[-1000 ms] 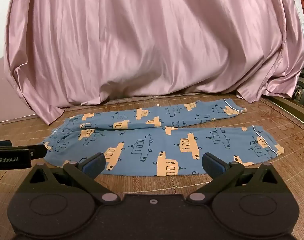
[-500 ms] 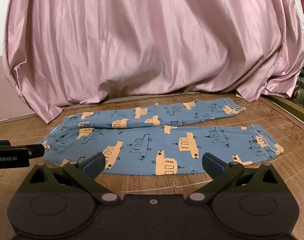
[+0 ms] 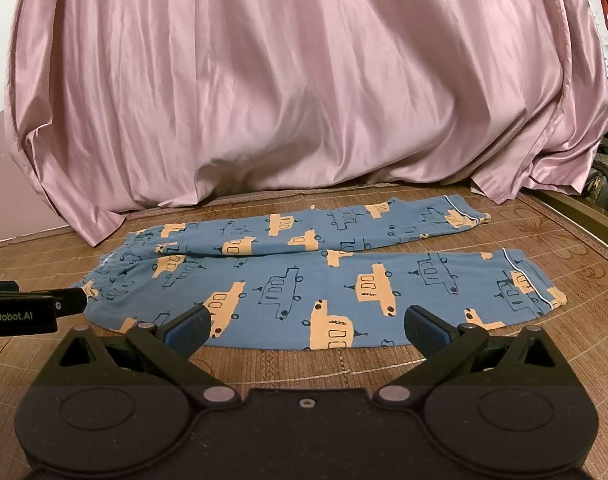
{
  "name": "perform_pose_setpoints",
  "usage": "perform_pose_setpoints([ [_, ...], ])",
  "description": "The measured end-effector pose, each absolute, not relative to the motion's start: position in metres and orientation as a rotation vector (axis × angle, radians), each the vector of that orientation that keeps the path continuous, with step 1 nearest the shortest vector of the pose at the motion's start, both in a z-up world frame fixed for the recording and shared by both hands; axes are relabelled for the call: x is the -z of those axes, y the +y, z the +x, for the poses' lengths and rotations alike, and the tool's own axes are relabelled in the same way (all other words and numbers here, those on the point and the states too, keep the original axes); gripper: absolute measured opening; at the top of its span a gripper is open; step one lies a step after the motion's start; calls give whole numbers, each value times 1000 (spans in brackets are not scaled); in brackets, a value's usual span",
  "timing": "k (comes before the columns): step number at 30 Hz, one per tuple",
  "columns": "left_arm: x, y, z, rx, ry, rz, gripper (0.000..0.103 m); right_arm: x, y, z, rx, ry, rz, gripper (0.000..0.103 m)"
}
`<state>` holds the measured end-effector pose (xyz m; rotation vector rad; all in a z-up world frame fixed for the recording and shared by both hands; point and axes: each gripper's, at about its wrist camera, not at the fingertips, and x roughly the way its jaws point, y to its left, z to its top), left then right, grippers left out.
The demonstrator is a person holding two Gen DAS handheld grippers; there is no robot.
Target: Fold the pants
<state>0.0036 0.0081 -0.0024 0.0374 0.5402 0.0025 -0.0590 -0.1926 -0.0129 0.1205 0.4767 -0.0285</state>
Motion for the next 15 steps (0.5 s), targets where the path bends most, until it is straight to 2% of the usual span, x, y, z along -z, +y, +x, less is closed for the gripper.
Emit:
perform_pose_setpoints([
  [15, 2, 10, 3, -3, 544, 34, 103, 13, -193, -59, 29, 478, 120, 103],
])
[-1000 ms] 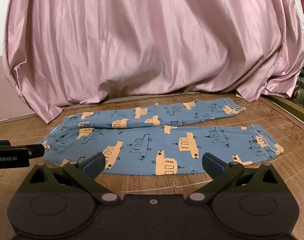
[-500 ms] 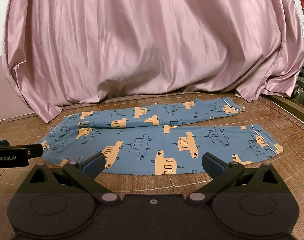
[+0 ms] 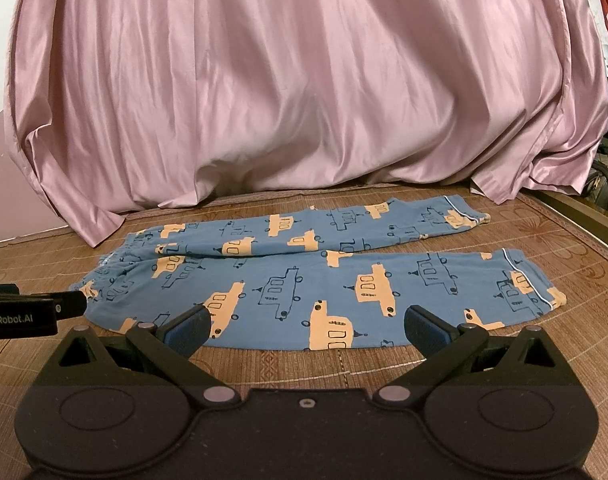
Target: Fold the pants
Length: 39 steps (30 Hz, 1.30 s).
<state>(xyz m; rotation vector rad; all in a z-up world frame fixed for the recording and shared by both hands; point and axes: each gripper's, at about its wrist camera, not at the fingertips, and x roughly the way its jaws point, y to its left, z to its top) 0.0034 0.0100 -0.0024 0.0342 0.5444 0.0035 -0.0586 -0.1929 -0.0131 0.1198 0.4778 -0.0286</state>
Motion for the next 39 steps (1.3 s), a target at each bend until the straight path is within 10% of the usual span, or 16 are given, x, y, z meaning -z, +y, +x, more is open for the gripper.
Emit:
perform_pose_setpoints([
  [28, 11, 20, 31, 72, 749, -108, 103, -3, -208, -61, 23, 390, 175, 103],
  [39, -90, 6, 109, 106, 735, 112, 103, -57, -245, 0, -109, 237, 41, 102],
])
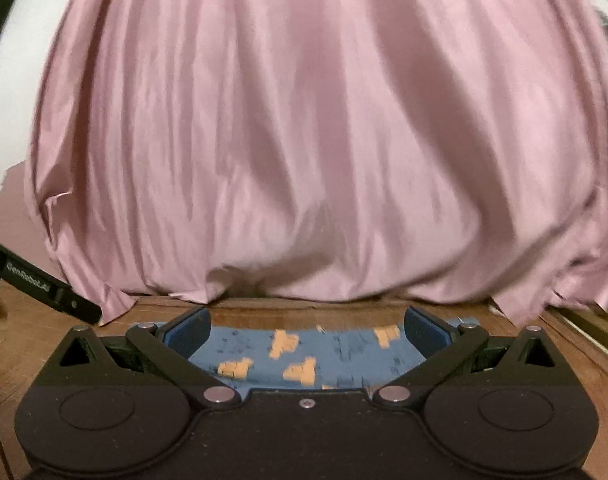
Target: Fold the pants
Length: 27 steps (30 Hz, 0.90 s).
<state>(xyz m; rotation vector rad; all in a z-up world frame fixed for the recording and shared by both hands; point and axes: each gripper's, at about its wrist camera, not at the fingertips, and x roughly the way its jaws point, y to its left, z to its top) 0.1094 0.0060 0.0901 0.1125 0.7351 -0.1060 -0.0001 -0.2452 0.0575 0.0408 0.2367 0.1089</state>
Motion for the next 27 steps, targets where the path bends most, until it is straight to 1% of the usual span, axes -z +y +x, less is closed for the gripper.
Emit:
perform_pose_setpoints([
  [4, -106, 1, 157, 156, 733, 320, 103, -76, -271, 65, -248, 372, 13, 102],
  [6, -96, 2, 187, 192, 761, 363, 103, -78, -281, 101, -324, 439, -36, 102],
  [7, -85, 5, 207, 212, 814, 371, 103, -76, -284, 119, -351, 470, -72, 102],
  [9, -64, 12, 235, 258, 883, 360, 103, -62, -285, 161, -368, 543, -141, 102],
  [13, -24, 34, 278, 235, 864, 338, 103, -18, -287, 230, -404, 631, -189, 102],
  [17, -9, 45, 319, 232, 886, 427, 103, 27, -287, 292, -460, 752, -173, 102],
  [19, -2, 51, 341, 253, 889, 435, 103, 39, -285, 311, -506, 797, -175, 102],
  [23, 17, 45, 382, 361, 860, 481, 103, 50, -276, 339, -576, 825, -323, 102],
  [24, 22, 39, 390, 397, 850, 501, 102, 52, -273, 346, -579, 821, -346, 100],
  [25, 26, 34, 395, 425, 843, 513, 102, 54, -272, 353, -578, 821, -354, 96],
  [26, 30, 28, 401, 464, 834, 521, 99, 55, -271, 361, -579, 829, -351, 93],
  [27, 34, 22, 405, 495, 830, 526, 93, 58, -270, 370, -584, 841, -342, 86],
])
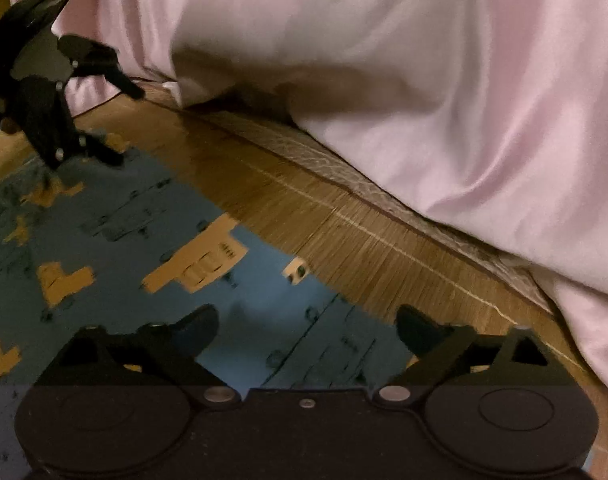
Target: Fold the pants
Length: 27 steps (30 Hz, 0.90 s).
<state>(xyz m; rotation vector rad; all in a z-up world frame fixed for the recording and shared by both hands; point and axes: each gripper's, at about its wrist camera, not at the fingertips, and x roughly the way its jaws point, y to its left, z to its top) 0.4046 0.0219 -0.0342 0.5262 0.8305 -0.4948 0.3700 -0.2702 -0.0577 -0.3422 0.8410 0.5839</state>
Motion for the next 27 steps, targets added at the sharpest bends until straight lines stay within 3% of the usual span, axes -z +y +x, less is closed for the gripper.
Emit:
perform_pose_setpoints([
  [1, 39, 15, 410, 525, 837, 521, 90, 60, -269, 378, -581, 846, -344, 77],
  [5, 50, -2, 423, 598, 907, 458, 64, 67, -263, 399, -579, 828, -380, 66],
  [7, 50, -6, 423, 611, 904, 474, 57, 68, -261, 404, -632, 840, -343, 53],
  [9, 51, -8, 424, 616, 911, 488, 48, 69, -258, 405, -663, 847, -311, 49],
  [15, 48, -10, 428, 654, 934, 498, 34, 71, -249, 402, -686, 884, -278, 43],
  [16, 48, -10, 428, 659, 938, 499, 31, 71, -248, 403, -675, 889, -264, 34],
  [18, 46, -13, 426, 662, 945, 509, 14, 68, -245, 401, -653, 896, -250, 22],
  [19, 46, -15, 425, 656, 941, 523, 11, 67, -243, 399, -649, 895, -255, 16],
  [20, 46, -19, 423, 651, 935, 541, 7, 67, -240, 396, -643, 890, -269, 14],
  [24, 47, -28, 418, 611, 926, 569, 3, 67, -229, 386, -597, 857, -312, 4],
  [27, 45, -34, 416, 489, 916, 553, 2, 63, -223, 379, -540, 813, -317, 4],
])
